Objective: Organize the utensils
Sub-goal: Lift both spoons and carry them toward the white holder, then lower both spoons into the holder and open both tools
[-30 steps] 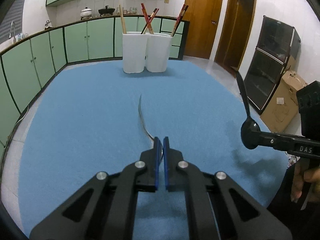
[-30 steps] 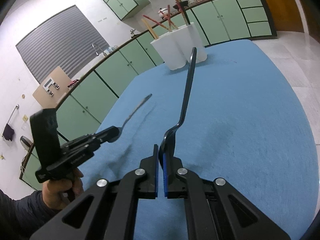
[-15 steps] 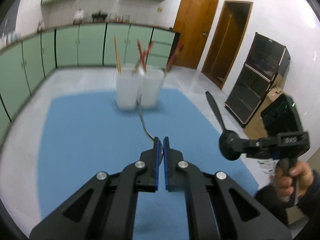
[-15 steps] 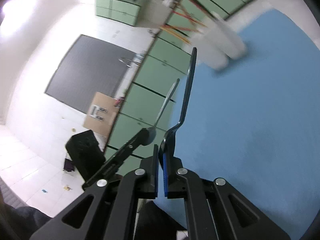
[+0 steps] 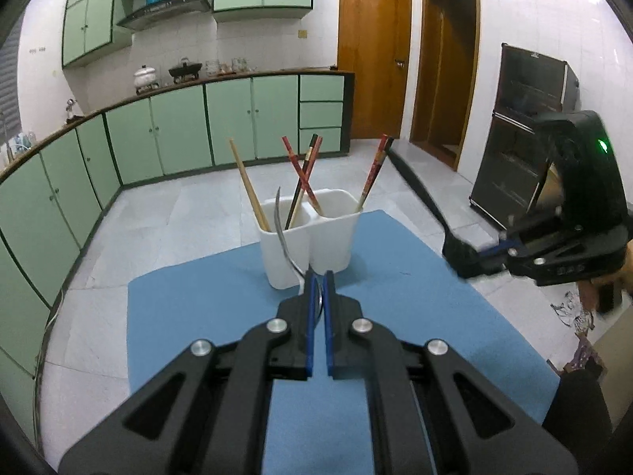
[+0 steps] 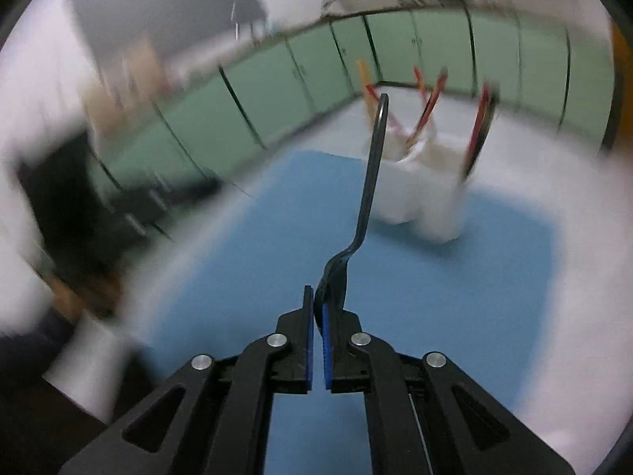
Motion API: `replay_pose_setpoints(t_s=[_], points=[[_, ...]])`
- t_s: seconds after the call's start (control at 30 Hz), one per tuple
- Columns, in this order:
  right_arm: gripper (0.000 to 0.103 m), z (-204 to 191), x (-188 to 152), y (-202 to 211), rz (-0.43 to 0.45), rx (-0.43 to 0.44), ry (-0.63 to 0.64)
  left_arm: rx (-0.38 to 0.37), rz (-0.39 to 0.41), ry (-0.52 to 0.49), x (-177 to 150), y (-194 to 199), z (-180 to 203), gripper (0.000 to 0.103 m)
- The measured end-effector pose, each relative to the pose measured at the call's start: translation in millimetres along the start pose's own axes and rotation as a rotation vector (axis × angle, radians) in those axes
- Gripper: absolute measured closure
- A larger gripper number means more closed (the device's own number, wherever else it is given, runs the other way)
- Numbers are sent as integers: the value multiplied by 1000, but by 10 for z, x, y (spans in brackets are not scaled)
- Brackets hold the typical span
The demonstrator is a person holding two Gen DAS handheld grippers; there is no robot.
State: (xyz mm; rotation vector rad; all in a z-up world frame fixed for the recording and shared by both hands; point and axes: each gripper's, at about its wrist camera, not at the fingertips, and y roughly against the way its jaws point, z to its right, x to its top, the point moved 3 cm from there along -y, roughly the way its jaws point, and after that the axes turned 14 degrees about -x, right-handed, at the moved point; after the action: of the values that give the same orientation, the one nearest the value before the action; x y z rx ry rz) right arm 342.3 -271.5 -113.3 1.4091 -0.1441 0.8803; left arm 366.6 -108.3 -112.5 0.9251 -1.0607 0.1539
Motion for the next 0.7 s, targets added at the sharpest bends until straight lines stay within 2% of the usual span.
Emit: replay_pose_setpoints(t_s=[0.03, 0.1, 0.17, 0.2, 0.27, 0.33, 0.37, 0.4, 0.57, 0.7], points=[[99, -48, 30, -10, -6, -74, 84, 3, -9, 1, 16, -22, -38, 100], [99, -145, 80, -66, -31, -291, 330, -13, -40, 15, 50, -106, -107, 100], [99, -190, 100, -133, -53, -436, 508, -19, -69, 11, 98, -166, -132, 100], [99, -210, 89, -182, -60, -543, 645, -16, -83, 2, 131, -184, -141, 100], [99, -191, 104, -230, -72, -634, 777, -20, -110, -13, 198, -223, -144, 100], [99, -152, 95, -264, -69, -782, 980, -29, -143, -16, 282, -273, -186, 100], [99, -129, 94, -268, -63, -829, 1036, -41, -154, -4, 304, -302, -208, 100], [99, -100, 90, -285, -55, -903, 1144, -55, -180, 23, 332, -349, -254, 100], [99, 101, 37, -400, -70, -1036, 1427, -116, -288, 147, 444, -643, -500, 100], [99, 332, 53, -485, -79, -1084, 1596, -94, -322, 145, 579, -757, -561, 100]])
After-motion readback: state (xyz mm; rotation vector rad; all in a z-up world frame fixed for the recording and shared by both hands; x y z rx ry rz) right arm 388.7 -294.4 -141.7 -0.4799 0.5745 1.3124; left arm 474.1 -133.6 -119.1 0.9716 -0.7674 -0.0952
